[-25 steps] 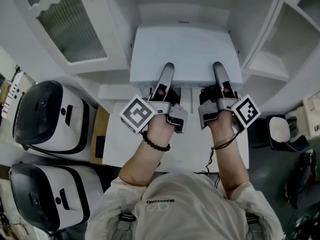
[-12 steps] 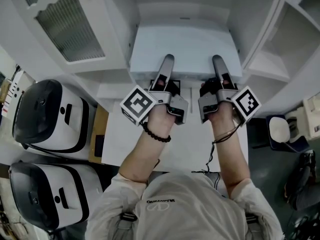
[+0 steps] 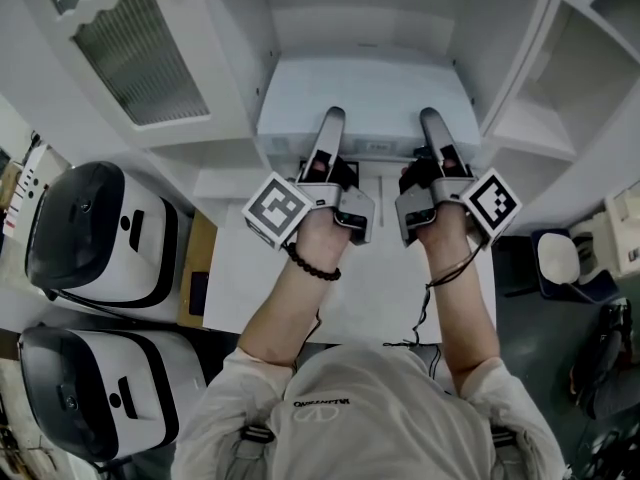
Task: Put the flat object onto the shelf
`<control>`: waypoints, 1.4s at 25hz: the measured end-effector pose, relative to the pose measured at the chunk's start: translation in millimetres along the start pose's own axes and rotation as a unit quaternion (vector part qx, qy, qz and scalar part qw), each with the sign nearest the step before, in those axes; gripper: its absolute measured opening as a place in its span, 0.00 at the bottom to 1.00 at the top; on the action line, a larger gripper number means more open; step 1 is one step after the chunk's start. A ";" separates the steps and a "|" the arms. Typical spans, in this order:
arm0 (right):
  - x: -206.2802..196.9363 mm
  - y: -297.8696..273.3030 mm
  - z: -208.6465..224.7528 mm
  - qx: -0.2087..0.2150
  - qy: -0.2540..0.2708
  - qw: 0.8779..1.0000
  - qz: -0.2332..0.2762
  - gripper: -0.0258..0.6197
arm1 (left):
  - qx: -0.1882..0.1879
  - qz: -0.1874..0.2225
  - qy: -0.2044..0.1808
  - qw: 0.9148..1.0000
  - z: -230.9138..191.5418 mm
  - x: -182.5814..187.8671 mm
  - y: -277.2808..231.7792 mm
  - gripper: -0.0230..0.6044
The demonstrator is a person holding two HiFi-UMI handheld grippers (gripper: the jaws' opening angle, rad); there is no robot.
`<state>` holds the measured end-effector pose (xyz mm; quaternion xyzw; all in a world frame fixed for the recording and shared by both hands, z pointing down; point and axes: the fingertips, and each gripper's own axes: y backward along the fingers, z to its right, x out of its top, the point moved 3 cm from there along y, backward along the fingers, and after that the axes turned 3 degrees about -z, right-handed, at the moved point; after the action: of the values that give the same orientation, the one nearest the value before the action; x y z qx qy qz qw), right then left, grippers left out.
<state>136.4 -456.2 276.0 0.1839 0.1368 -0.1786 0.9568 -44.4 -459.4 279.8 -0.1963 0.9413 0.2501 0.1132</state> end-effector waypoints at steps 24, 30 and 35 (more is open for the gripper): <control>-32.0 67.3 -32.9 -0.060 0.370 0.926 0.050 0.06 | 0.044 -0.085 -0.511 0.854 45.6 -11.7 55.0 0.04; -22.4 48.0 -24.6 -0.077 0.355 0.931 0.045 0.06 | 0.058 -0.095 -0.505 0.856 33.6 -7.4 37.6 0.04; -12.1 30.7 -18.3 -0.081 0.344 0.935 0.036 0.06 | 0.064 -0.090 -0.497 0.861 24.9 -4.2 21.6 0.04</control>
<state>134.1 -418.6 272.9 0.1607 0.4646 -0.0579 0.8689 -47.0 -428.0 269.1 -0.1219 0.7523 0.2419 0.6005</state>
